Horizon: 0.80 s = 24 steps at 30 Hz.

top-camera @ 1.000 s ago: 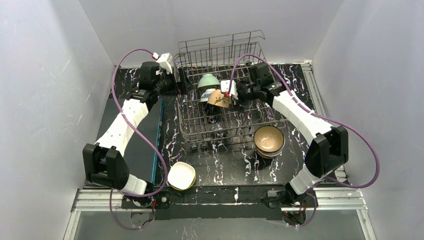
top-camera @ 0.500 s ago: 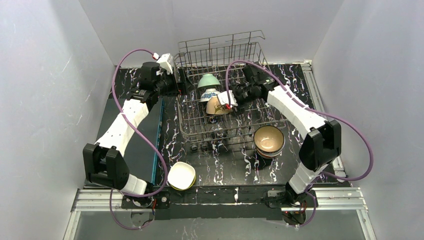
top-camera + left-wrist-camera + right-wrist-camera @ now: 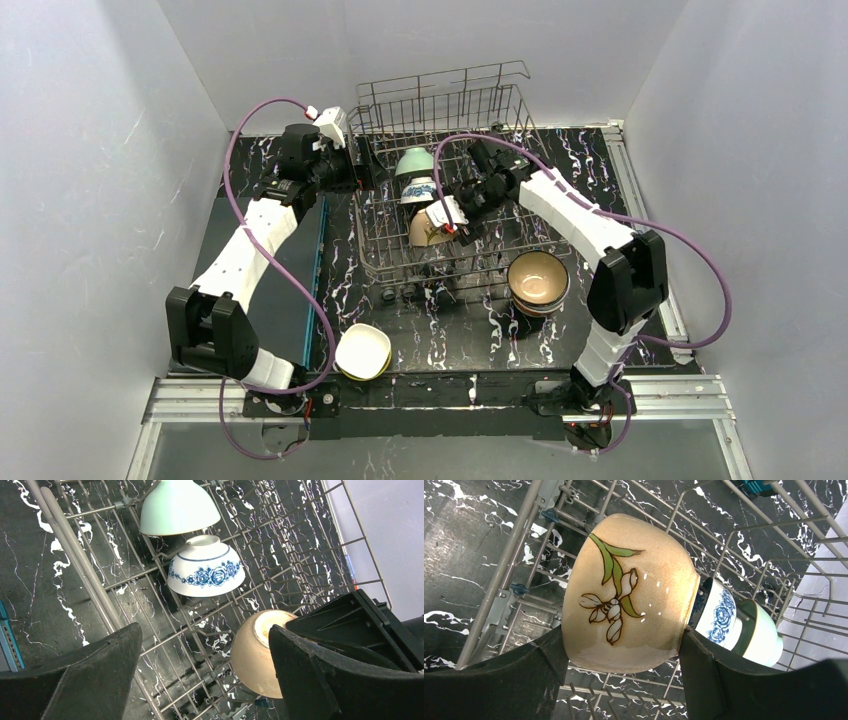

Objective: Load the bowls into the dish rack
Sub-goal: Turn the bowl upside down on the dish rack.

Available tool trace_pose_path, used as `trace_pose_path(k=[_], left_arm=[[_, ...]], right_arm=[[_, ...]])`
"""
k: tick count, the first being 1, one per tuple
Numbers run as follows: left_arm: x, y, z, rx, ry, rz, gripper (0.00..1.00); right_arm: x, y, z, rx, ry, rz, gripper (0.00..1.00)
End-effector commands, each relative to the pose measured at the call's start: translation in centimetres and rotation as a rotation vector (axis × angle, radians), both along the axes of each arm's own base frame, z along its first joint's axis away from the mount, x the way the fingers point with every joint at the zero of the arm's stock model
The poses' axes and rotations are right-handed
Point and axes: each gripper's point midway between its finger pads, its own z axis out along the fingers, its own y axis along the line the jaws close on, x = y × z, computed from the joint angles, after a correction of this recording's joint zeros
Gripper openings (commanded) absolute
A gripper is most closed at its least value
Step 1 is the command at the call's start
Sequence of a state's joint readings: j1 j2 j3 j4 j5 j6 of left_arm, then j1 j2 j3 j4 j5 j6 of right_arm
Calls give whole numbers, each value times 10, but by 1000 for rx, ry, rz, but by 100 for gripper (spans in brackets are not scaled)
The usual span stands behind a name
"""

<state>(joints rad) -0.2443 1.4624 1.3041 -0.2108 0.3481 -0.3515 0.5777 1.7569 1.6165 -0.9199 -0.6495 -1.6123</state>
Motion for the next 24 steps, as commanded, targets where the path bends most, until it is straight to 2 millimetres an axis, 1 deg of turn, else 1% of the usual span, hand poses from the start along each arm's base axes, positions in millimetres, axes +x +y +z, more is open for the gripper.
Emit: trace_pose_path(k=[1, 12, 16, 20, 23, 24], left_arm=[[-4, 0, 9, -13, -21, -12, 95], [-4, -2, 9, -19, -18, -18, 95], [-4, -2, 9, -19, -18, -19, 94], [-4, -2, 10, -19, -19, -20, 94], [-4, -2, 10, -20, -21, -21, 94], [-5, -2, 10, -21, -20, -21, 94]], right_arm=[[7, 12, 25, 44, -86, 46, 1], [2, 25, 2, -19, -55, 58, 1], [5, 25, -5, -48, -54, 38, 1], [8, 26, -6, -58, -64, 20, 1], [16, 26, -4, -50, -72, -43, 1], [19, 26, -3, -44, -86, -55, 7]])
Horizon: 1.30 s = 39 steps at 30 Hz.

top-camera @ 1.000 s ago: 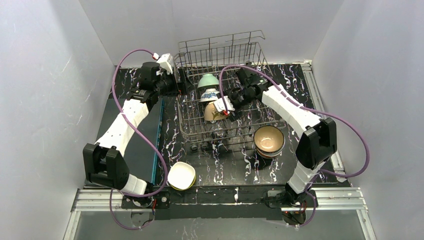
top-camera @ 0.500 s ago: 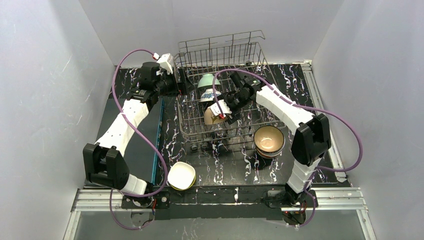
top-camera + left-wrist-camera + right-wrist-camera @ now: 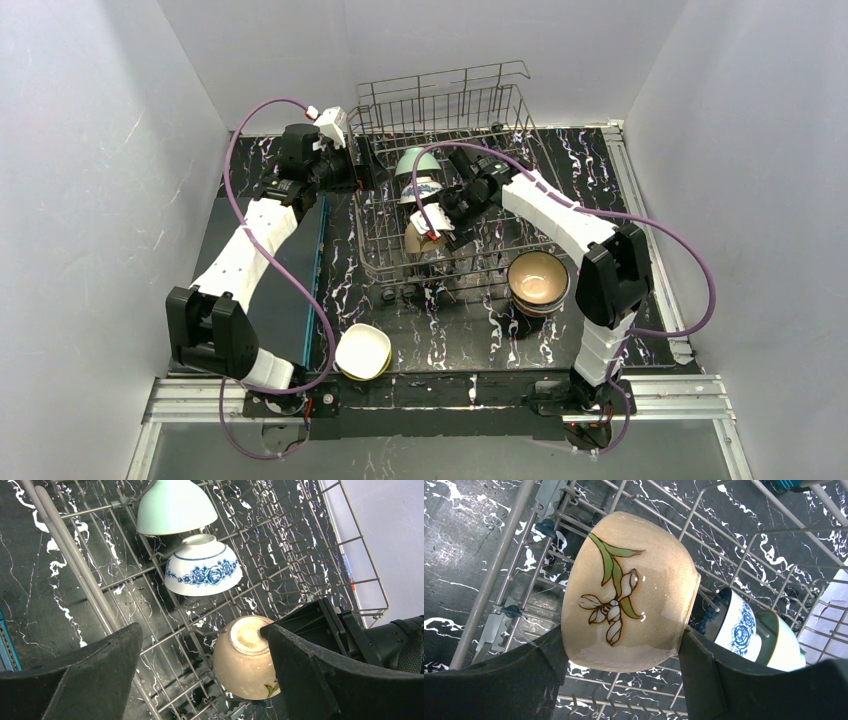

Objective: Load the bowls into the dish rack
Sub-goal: Turn the bowl upside down on the dish rack.

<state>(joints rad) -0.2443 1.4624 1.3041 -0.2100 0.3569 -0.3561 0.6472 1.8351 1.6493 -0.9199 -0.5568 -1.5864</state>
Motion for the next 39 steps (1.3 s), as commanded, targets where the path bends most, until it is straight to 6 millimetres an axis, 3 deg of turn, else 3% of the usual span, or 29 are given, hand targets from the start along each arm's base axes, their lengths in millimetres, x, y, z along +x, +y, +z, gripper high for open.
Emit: trace_pose_path(k=[1, 8, 11, 20, 26, 33, 39], left_arm=[[-4, -1, 10, -14, -23, -15, 94], [-4, -1, 10, -15, -24, -17, 94], [-4, -1, 10, -15, -24, -18, 94], [-4, -1, 11, -17, -26, -20, 93], [-5, -1, 11, -19, -26, -20, 94], [-5, -2, 12, -21, -26, -21, 94], [-4, -2, 11, -23, -23, -20, 94]], right_arm=[[22, 9, 25, 57, -101, -72, 11], [21, 7, 25, 67, -96, -108, 26], [24, 6, 26, 67, -92, -148, 27], [32, 11, 35, 127, -110, -217, 24], [33, 11, 56, 169, -146, -225, 1], [29, 13, 94, 273, -199, -233, 1], [35, 12, 105, 306, -245, -259, 1]])
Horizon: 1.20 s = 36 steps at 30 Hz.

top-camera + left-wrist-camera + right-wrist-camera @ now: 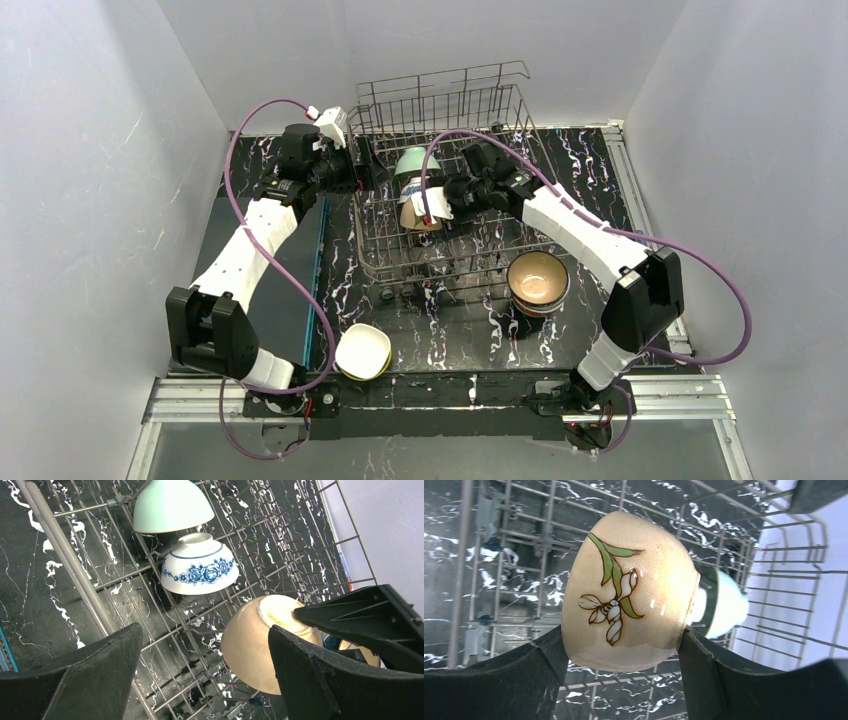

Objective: Load the bowls into the dish rack
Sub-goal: Turn the bowl upside down on the dish rack.

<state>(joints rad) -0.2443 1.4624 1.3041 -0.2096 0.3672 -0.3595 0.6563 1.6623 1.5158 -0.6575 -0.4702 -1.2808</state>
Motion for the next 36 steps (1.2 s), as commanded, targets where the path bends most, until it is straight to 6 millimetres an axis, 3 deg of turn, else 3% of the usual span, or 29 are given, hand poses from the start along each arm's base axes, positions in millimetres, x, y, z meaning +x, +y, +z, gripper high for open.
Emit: trace_pose_path(k=[1, 9, 33, 35, 36], left_arm=[[-4, -1, 9, -15, -23, -14, 94], [-3, -1, 11, -17, -27, -15, 93], [-3, -1, 10, -14, -28, -15, 94], [-4, 0, 11, -14, -29, -15, 94], [-4, -1, 11, -15, -28, -15, 94]], right_arm=[[24, 16, 61, 155, -199, -13, 1], [35, 17, 48, 124, -200, -29, 1], [28, 16, -23, -5, -57, 18, 1], [29, 16, -24, -10, -58, 14, 8], [30, 15, -25, -13, -59, 11, 16]])
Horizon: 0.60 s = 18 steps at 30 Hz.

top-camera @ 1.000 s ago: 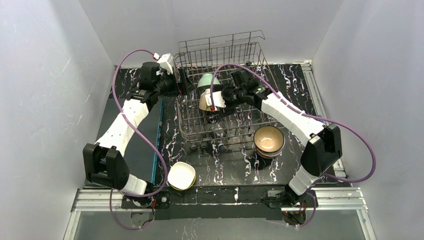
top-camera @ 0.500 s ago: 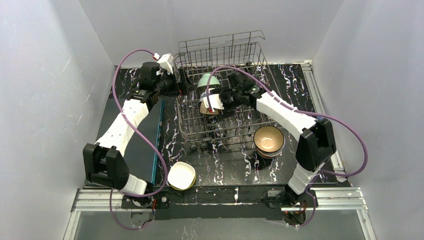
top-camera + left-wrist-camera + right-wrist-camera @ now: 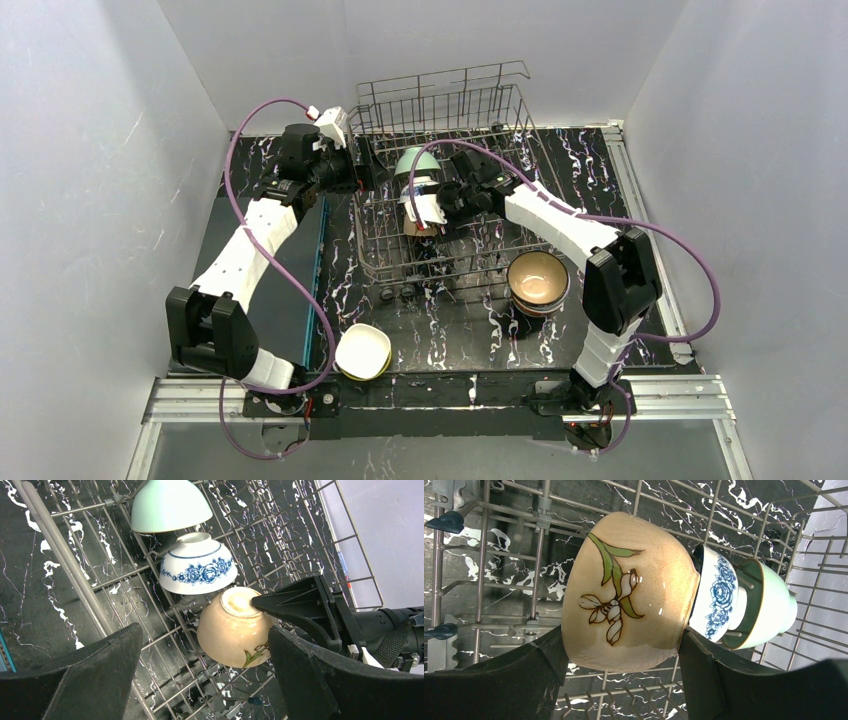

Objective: Load the bowls into the dish rack
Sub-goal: Turn the bowl upside down on the dish rack.

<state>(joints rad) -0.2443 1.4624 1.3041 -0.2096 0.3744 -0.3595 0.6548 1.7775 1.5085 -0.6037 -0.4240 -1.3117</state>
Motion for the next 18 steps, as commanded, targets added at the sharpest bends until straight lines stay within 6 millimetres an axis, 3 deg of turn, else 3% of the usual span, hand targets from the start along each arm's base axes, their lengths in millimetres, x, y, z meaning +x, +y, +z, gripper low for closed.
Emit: trace_pose_path(k=[1, 8, 11, 18], left_arm=[[-3, 0, 11, -11, -30, -9, 94], [-3, 0, 11, -11, -30, -9, 93], [-3, 0, 11, -11, -30, -8, 94], [-3, 1, 11, -11, -30, -8, 93]], right_arm=[[10, 10, 22, 60, -71, 18, 25], [9, 8, 34, 95, -112, 5, 81], [7, 9, 38, 119, -120, 6, 97], [5, 8, 42, 128, -127, -1, 99]])
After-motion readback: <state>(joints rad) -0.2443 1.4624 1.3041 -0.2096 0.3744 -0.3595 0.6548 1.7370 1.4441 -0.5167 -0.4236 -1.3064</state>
